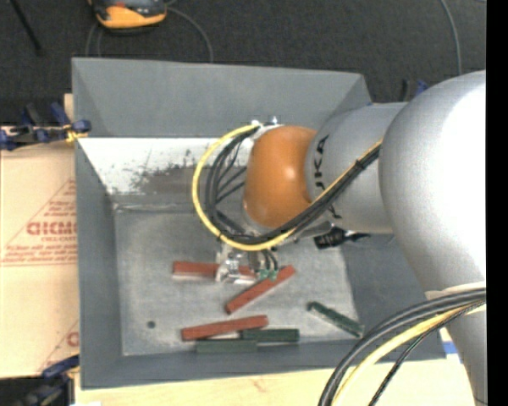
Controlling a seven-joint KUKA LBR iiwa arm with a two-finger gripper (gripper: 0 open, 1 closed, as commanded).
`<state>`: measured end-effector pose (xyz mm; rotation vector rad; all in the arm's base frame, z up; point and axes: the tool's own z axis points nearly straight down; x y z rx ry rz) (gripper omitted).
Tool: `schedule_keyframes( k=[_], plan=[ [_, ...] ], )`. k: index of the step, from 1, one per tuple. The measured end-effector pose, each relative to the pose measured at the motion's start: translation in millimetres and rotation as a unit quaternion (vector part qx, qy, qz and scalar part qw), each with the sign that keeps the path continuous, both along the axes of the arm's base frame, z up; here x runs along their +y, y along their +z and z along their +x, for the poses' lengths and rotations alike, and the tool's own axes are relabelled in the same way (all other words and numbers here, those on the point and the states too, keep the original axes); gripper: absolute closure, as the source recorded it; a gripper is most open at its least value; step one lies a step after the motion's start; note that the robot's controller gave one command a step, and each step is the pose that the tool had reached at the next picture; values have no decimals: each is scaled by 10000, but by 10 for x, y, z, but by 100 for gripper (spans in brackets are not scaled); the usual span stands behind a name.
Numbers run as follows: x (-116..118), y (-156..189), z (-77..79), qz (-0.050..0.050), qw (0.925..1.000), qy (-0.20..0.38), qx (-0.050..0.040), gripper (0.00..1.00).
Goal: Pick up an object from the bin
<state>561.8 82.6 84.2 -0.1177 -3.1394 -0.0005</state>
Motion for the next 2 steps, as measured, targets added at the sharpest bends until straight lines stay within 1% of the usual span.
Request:
schedule_keyframes(
  k=[1,2],
  plan=[
    [-1,-9,-2,-1,10000,0,2,0],
    [0,0,0,0,10000,0,0,100]
  ],
)
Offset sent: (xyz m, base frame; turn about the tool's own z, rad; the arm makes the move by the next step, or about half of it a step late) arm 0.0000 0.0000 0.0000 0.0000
